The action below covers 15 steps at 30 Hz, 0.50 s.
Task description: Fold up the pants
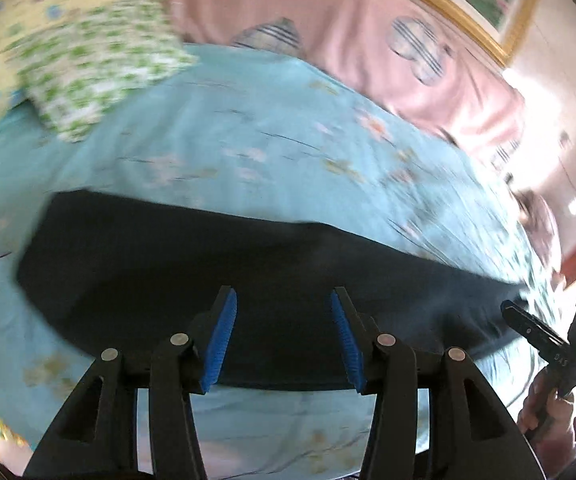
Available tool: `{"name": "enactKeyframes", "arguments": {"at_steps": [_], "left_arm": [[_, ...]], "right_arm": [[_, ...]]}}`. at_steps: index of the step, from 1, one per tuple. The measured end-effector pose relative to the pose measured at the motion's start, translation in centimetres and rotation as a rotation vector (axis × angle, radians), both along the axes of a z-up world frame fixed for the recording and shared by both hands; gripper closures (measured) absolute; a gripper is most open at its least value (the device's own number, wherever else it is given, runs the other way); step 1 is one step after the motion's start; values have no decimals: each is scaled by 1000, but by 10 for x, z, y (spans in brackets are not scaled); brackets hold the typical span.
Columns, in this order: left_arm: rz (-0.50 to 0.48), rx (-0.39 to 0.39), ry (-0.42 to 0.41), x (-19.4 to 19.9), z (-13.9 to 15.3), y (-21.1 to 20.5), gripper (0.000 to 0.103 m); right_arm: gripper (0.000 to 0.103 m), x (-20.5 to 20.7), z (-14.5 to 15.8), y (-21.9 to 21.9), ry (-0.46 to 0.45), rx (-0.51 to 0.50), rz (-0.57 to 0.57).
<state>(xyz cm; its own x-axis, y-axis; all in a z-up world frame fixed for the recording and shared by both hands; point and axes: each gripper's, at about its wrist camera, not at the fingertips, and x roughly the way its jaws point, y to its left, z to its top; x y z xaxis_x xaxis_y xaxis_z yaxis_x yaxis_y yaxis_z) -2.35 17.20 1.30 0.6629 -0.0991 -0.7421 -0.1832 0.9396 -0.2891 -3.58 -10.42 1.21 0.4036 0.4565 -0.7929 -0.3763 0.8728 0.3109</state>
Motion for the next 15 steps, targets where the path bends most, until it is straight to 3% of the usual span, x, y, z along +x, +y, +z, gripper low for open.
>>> {"name": "enactKeyframes", "arguments": {"at_steps": [7,15], "left_arm": [[-191,-6,17,30,-5,-76,54],[-314,-16,19,56,0,-128,48]], "right_arm": [[54,-24,5,-57,22,-6,-147],[54,-44,13,-93,17,-10,-248]]}}
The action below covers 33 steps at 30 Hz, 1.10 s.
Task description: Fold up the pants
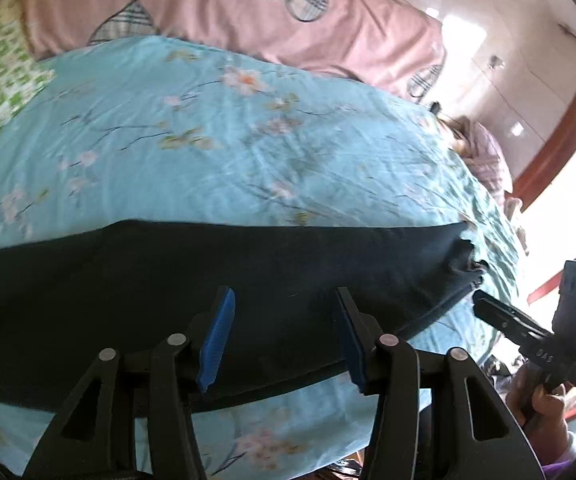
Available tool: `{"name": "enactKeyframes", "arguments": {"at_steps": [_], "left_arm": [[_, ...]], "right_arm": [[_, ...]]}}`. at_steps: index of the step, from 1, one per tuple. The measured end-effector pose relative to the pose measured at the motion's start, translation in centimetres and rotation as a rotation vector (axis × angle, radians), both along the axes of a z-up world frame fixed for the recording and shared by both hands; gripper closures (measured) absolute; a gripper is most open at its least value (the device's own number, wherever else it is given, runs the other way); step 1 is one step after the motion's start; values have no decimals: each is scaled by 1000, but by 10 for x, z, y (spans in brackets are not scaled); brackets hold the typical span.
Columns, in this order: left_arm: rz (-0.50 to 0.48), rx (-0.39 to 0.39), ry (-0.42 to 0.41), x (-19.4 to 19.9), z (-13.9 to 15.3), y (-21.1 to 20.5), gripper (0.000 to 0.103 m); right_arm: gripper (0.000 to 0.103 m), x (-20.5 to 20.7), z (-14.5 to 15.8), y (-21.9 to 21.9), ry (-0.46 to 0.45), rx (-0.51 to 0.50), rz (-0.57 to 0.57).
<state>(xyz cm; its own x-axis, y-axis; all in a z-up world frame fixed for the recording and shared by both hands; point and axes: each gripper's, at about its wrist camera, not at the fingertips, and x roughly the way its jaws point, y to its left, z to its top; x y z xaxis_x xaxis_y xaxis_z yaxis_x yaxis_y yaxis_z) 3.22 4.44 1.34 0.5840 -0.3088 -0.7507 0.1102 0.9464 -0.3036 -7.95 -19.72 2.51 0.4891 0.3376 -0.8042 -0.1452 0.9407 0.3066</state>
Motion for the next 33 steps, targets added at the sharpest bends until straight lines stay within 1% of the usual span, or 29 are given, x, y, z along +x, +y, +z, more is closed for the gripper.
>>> {"name": "enactKeyframes", "arguments": {"at_steps": [6,12,14,15,18,20,22,27,28,29,31,33], "left_arm": [[-93,14,8,18,6,-31,48],[-182,49,8,38,11,-64,45],[-214,60,21,49,10,-76,45],[-230,68,28,54,10,-82,45],[-281,99,39,70,8,-102,43],[-320,118,59,80,3,-117,43],[-347,127,75,88,-1,-128,43],[-422,143,117,107,-11,-157,43],[-442,155,125,110,-14,-164,43],[-455,164,130,113,-16,-169,43],[-494,169,150,121,-21,-181,42],[-526,166,173,129,-26,-193,42]], "right_arm": [[53,-6,-3,-23,24,7,-85],[52,-10,-5,-54,38,25,-236],[47,-9,-8,-66,51,36,-299],[46,-7,-10,-72,63,36,-330],[45,-1,-19,-86,98,104,-410],[43,3,-24,-90,114,127,-446],[43,8,-27,-91,116,174,-480],[43,21,-39,-99,136,248,-566],[46,21,-40,-100,124,257,-576],[64,23,-39,-100,114,254,-574],[87,22,-40,-103,107,253,-555],[89,18,-44,-112,115,284,-533]]}}
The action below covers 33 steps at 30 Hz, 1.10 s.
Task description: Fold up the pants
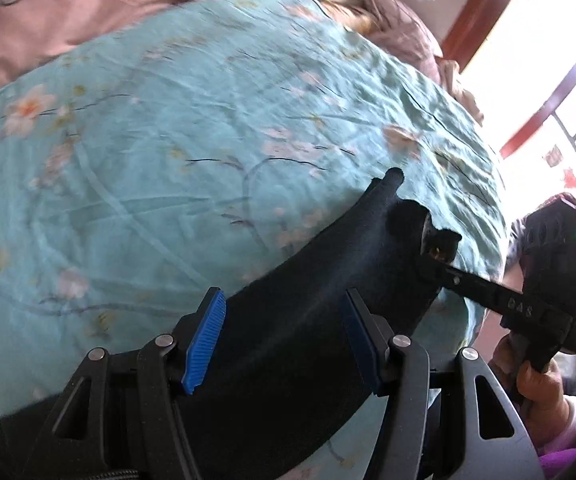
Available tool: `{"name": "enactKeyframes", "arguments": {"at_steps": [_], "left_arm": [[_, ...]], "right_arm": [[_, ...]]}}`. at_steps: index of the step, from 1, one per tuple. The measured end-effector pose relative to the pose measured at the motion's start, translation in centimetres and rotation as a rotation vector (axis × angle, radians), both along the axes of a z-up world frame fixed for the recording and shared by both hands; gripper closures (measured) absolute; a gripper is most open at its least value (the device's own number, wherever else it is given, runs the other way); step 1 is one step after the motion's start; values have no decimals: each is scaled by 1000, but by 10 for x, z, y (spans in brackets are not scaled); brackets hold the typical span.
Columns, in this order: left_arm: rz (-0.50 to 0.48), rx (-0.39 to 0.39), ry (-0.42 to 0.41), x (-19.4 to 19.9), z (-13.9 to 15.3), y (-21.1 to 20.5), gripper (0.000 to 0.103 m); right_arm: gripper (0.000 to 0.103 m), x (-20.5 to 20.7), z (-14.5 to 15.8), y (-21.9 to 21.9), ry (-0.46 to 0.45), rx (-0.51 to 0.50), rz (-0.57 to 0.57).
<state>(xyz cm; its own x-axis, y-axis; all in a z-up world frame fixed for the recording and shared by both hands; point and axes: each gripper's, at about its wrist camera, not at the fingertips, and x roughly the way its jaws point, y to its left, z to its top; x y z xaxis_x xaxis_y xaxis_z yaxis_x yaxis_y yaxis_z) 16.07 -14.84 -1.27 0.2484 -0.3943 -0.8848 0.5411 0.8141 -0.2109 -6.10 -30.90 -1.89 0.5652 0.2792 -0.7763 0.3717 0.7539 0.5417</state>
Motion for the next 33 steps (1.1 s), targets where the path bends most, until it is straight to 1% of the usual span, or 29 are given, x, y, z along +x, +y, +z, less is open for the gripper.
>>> {"name": "enactKeyframes", "arguments": {"at_steps": [3,6,9,11,14,15,16,17,18,19,22,24,27,33], "left_arm": [[-75,5,37,14,-7,-26,42],[-148,23,66,24,-15,-50,42],[-220,39,115,36,-26,-78,42],[-270,29,161,42,-33,-96,42],[-319,14,194,48,-37,-113,45],[-338,5,207,50,-38,-118,52],[-353,-5,219,50,-39,-122,66],[-364,-17,232,51,-39,-124,71],[-369,-28,244,51,-40,-126,79],[-375,-34,243,50,-39,-128,86],[-367,-44,213,46,-35,-127,91],[-354,-59,201,44,-30,-125,92],[-336,-87,160,39,-14,-116,92],[-303,-156,94,28,25,-84,92]], "right_arm": [[90,-11,0,-14,-21,21,19],[90,-21,2,-21,-62,42,49],[90,-25,-1,-21,-74,29,83],[90,-26,-1,-20,-94,25,95],[90,-26,-3,-22,-116,41,103],[90,-26,-4,-23,-124,47,109],[90,-28,-5,-25,-130,50,115],[90,-28,-6,-25,-138,53,120],[90,-29,-7,-26,-146,54,125],[90,-30,-7,-26,-153,53,129],[90,-30,-6,-25,-165,43,134],[90,-30,-4,-23,-171,36,138],[90,-30,2,-20,-184,41,143],[90,-24,30,-4,-261,47,204]]}}
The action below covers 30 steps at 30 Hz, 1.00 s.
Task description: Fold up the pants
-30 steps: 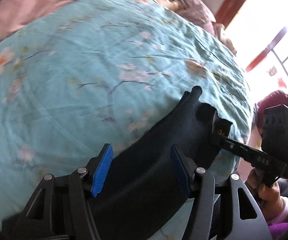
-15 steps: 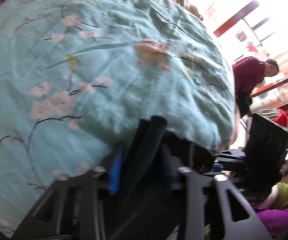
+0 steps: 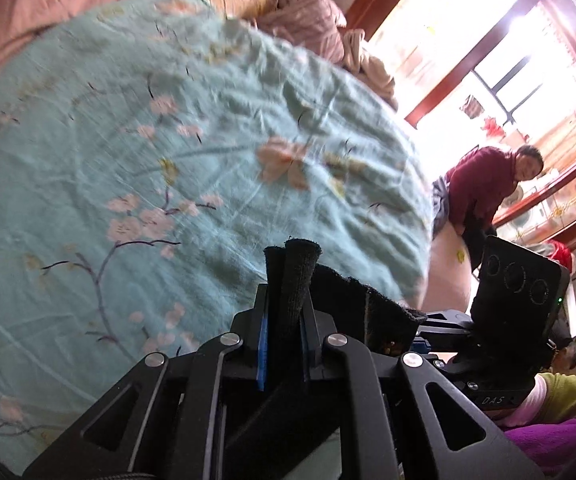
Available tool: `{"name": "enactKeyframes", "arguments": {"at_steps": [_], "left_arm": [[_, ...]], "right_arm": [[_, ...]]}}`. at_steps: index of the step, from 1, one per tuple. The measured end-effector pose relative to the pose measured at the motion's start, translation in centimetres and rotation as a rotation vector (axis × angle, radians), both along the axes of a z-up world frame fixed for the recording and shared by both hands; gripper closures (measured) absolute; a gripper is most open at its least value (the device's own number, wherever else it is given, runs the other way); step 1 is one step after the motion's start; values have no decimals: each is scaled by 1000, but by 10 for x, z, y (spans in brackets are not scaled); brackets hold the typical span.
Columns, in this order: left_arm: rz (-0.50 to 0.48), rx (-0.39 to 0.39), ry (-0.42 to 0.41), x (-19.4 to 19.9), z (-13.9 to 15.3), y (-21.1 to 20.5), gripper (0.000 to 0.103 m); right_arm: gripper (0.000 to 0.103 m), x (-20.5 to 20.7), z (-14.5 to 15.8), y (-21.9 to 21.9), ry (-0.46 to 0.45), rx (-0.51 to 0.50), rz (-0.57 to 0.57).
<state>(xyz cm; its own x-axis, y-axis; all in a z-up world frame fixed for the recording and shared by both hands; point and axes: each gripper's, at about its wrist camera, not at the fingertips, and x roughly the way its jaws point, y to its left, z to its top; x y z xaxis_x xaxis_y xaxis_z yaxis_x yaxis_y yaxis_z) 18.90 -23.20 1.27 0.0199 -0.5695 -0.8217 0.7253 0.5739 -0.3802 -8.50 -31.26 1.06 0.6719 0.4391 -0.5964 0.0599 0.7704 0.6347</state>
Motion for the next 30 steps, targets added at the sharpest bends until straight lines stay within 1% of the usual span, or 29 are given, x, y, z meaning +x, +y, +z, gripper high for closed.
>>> {"name": "enactKeyframes", "arguments": {"at_steps": [4,7,11,14,17,20,30], "left_arm": [[50,-63,-23,-7,23,29,92],[87,-105,-36,-13,34,50,92],[125,-155,-59,-23,44,76,92],[160,-175,-62,-28,47,93,92],[215,-192,-60,-32,45,116,92],[259,-199,-49,-34,37,137,92],[404,-218,24,-38,-1,204,92]], "right_arm": [[90,7,19,17,-48,2,56],[90,12,30,32,-74,7,101],[90,20,39,55,-99,13,166],[90,26,42,75,-111,9,222],[90,33,43,90,-119,0,269],[90,41,37,106,-116,-2,312],[89,58,2,151,-38,13,426]]}}
